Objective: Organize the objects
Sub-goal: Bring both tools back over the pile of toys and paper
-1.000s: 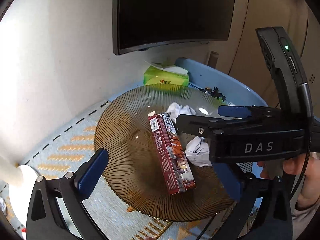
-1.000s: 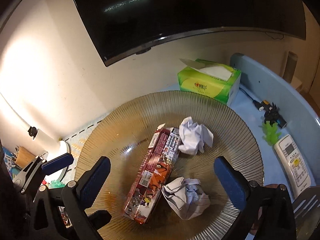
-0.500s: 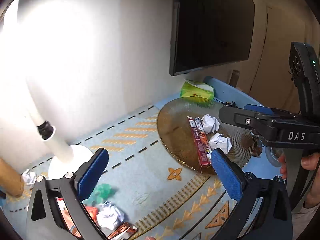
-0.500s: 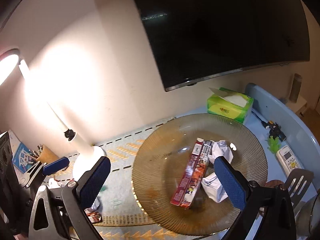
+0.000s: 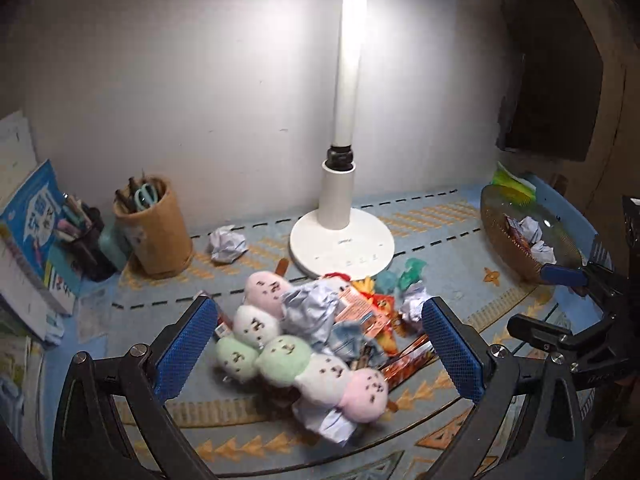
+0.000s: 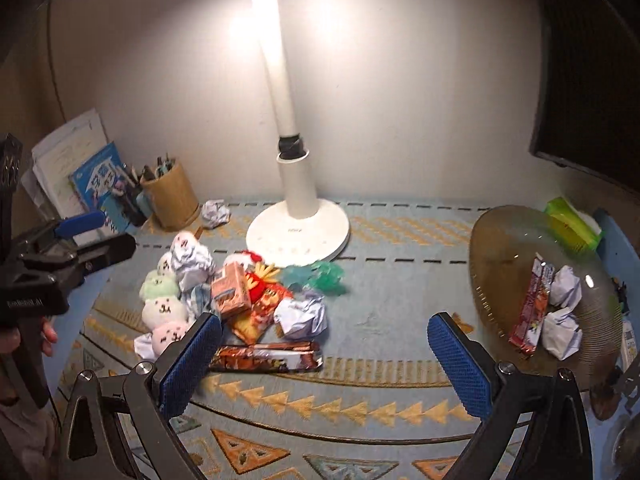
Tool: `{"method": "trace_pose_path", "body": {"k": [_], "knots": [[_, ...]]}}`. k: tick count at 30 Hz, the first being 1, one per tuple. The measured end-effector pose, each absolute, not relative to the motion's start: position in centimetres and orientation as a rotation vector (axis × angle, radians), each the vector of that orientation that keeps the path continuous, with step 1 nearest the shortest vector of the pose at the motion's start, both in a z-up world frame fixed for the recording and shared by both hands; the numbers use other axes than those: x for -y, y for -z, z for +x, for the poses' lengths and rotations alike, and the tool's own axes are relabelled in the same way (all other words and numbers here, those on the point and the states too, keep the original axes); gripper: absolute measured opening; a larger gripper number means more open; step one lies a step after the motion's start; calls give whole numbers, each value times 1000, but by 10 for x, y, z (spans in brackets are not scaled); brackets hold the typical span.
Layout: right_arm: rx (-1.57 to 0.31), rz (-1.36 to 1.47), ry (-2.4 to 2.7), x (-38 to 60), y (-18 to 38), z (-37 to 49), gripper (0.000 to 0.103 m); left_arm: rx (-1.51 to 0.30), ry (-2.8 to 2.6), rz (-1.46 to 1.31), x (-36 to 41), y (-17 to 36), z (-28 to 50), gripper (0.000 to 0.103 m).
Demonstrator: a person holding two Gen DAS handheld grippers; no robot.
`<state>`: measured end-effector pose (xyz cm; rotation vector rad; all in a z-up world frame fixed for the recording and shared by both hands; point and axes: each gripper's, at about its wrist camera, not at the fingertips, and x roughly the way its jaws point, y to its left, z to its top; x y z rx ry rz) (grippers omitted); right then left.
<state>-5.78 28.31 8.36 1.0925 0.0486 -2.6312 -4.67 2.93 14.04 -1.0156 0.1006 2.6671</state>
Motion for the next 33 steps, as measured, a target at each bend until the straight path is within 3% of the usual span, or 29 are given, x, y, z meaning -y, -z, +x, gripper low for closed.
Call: {"method": "trace_pose_path", "body": {"k": [6,10,20,23,26,30,33], "knots": [[-143,1275,2498,-233,15,-55,103,-89,-2576,-1198,3,-65,-28,103],[-193,1325,2484,-216,44,-56,103,-10,-2543,-1248,-2,-41,-32,103],[-239,1271,2512,-214,46,-53,103,144,-2548,-1338,-39,-35,-75,103],[-239,1271,2512,-211,47,-52,103,212,-2574,-1385,-24,-31,-74,103],[-239,1271,2512,-212,46,-52,103,150,-2659,-1500,-1,-24,-68,103],[-239,1271,2512,-211,46,-52,103,301,-2695,-1516,37,-24,-54,103],[-239,1272,2512,-212,46,-52,103,308,-2719,-1505,48,-26,-50,103]]}}
